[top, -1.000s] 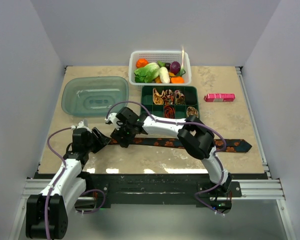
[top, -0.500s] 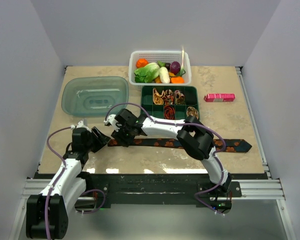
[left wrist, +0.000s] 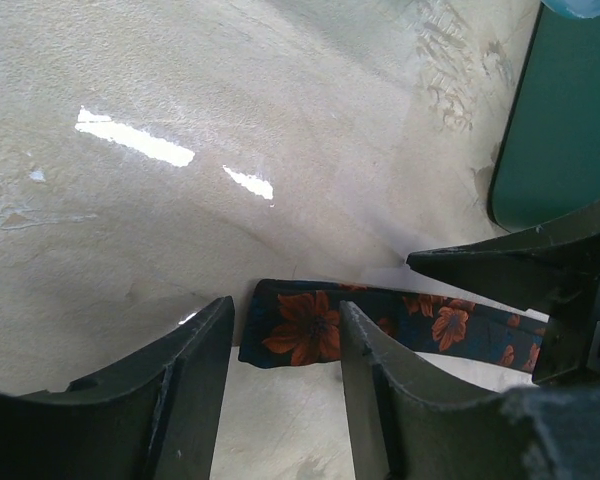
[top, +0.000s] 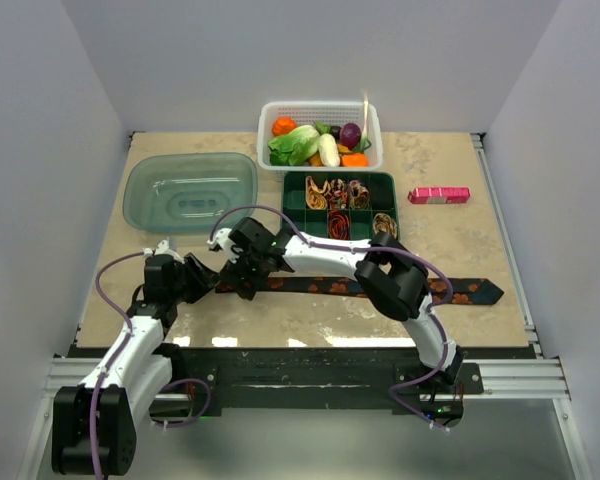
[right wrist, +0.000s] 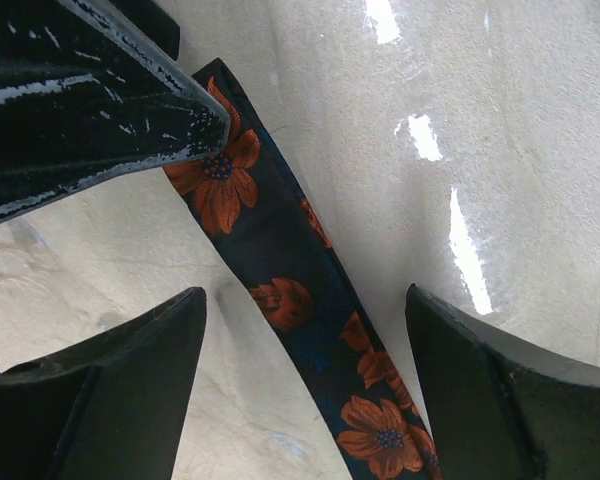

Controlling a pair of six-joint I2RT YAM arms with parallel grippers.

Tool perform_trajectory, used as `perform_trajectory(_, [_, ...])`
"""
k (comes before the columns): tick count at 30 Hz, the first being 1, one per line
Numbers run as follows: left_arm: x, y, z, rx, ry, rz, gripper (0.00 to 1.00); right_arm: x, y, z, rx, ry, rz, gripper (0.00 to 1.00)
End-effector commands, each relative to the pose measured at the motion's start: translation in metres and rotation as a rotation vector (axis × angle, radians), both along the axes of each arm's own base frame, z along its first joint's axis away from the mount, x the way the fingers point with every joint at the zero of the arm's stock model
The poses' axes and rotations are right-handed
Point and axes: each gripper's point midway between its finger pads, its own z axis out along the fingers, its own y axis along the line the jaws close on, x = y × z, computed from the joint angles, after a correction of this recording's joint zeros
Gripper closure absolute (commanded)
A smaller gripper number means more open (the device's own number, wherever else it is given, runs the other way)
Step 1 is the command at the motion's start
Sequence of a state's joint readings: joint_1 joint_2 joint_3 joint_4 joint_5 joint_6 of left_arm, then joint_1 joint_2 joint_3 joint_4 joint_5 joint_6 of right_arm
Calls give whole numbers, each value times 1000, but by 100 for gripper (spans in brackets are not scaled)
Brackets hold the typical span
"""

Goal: Roll the ties
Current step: Roll the tie at the center of the board.

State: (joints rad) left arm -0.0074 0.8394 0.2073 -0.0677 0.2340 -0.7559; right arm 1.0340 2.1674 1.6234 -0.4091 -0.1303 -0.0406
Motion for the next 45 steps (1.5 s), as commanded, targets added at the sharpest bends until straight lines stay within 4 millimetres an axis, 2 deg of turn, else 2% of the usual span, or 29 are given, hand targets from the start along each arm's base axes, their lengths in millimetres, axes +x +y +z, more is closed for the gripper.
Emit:
perform_trajectory(1, [7, -2, 10, -6, -46, -18, 50, 6, 18, 65, 126, -53, -11, 16])
perform_trajectory(8, [2, 3, 3, 2, -14, 13, 53, 4, 28, 80, 196, -31, -15, 21])
perform_trajectory(15, [-2, -6, -8, -39, 18, -15, 56, 4, 39, 91, 262, -12, -29, 27])
perform_trajectory(19, [2, -6, -4, -44, -18, -15, 57, 4, 44, 90, 283, 20, -37, 48])
perform_trajectory(20, [1, -7, -5, -50, -18, -16, 58, 2, 46, 89, 287, 30, -31, 58])
perform_trajectory(21, [1, -7, -6, -54, -17, -13, 58, 2, 48, 84, 286, 37, -32, 63])
perform_trajectory(23, [1, -8, -6, -58, -22, -11, 61, 1, 50, 78, 281, 51, -35, 75])
perform_trajectory(24, [2, -8, -5, -58, -27, -14, 69, 3, 50, 73, 275, 57, -40, 81])
perform_trajectory(30, [7, -6, 2, -42, -60, -17, 85, 6, 53, 52, 245, 65, -54, 89])
perform_trajectory(34, [8, -4, 8, -21, -71, -20, 91, 7, 52, 40, 225, 70, -62, 93])
perform_trajectory(39, [14, -1, 19, 8, -99, -27, 99, 9, 51, 40, 228, 63, -71, 99])
perform_trajectory(40, [9, -1, 16, 11, -74, -28, 100, 9, 51, 41, 230, 61, -74, 100])
perform_trajectory(45, [12, 3, 24, 30, -90, -19, 100, 9, 53, 42, 244, 57, -80, 100])
